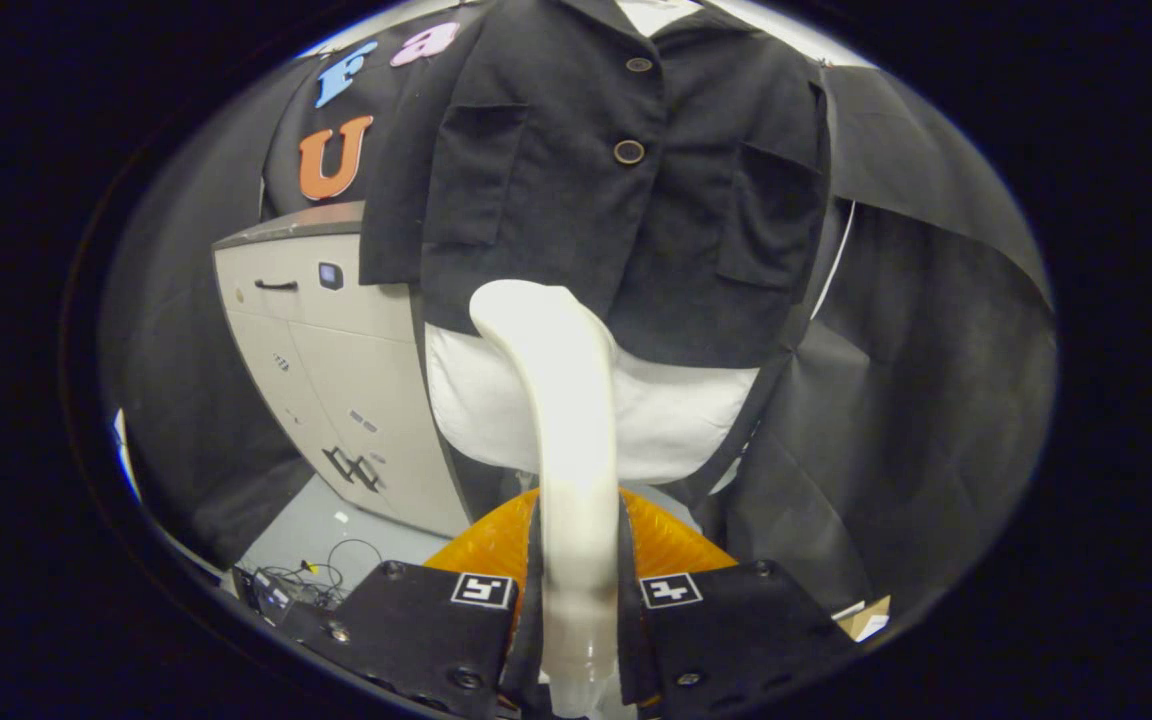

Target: Iron the clothes twice with a garment steamer, once on the left side and once on the right side.

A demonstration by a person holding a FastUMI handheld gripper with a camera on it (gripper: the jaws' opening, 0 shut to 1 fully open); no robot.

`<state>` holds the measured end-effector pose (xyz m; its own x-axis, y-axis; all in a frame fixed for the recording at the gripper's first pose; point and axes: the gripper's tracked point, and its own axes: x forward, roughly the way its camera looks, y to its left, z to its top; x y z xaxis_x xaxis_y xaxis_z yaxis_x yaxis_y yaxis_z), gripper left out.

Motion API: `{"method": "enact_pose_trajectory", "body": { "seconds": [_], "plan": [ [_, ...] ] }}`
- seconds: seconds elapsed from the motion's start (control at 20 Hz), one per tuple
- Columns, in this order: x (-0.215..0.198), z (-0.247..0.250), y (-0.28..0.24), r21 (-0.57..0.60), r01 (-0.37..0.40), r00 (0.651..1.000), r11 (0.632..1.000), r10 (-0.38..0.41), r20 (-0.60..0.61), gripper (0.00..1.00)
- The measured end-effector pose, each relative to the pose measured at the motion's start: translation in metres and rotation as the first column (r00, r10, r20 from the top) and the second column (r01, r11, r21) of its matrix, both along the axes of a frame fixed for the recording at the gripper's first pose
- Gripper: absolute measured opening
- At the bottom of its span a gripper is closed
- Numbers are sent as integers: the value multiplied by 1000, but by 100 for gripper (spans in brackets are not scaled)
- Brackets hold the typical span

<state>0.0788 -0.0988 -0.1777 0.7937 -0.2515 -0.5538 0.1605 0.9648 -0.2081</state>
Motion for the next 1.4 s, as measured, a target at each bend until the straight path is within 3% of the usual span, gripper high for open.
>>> {"method": "enact_pose_trajectory", "body": {
  "seconds": [0.15,0.3,0.5,0.65,0.85,1.0,1.1,1.25,1.4],
  "plan": [
    [2,69,-7,32,-4,993,999,0,117,33],
    [14,153,-31,49,6,963,999,-19,269,33],
    [33,268,-59,18,8,879,1000,-16,477,33],
    [49,327,-75,31,-1,824,1000,-16,566,33],
    [67,382,-110,-2,35,771,999,-26,636,33],
    [85,416,-117,-80,53,732,995,16,681,33],
    [101,426,-112,-141,56,721,988,57,691,33],
    [120,412,-106,-109,22,744,994,56,666,33],
    [124,425,-113,-121,28,707,992,66,704,33]
  ]
}}
